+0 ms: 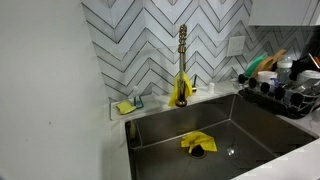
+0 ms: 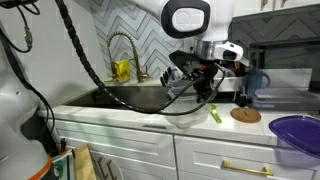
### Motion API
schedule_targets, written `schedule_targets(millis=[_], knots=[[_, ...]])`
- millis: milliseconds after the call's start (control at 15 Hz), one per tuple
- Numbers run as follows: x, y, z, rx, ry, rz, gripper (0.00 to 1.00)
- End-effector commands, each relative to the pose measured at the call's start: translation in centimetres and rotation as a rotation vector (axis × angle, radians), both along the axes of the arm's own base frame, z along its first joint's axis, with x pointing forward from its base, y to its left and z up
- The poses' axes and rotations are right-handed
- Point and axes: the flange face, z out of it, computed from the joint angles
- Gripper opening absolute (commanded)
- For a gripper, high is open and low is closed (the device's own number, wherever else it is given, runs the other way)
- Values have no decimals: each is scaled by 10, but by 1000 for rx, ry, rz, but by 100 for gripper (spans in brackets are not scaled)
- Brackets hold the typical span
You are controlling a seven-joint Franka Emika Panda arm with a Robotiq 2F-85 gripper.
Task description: Move both of the lunchboxes to the sink at once
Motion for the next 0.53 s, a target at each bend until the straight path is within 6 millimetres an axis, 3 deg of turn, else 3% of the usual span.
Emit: schedule_targets(millis=[0, 67, 333, 467], knots=[[-6, 3, -11, -11, -10, 36, 31], [-7, 3, -11, -12, -12, 38, 32], [-10, 2, -1, -34, -50, 42, 61], [-8, -2, -4, -34, -44, 38, 76]])
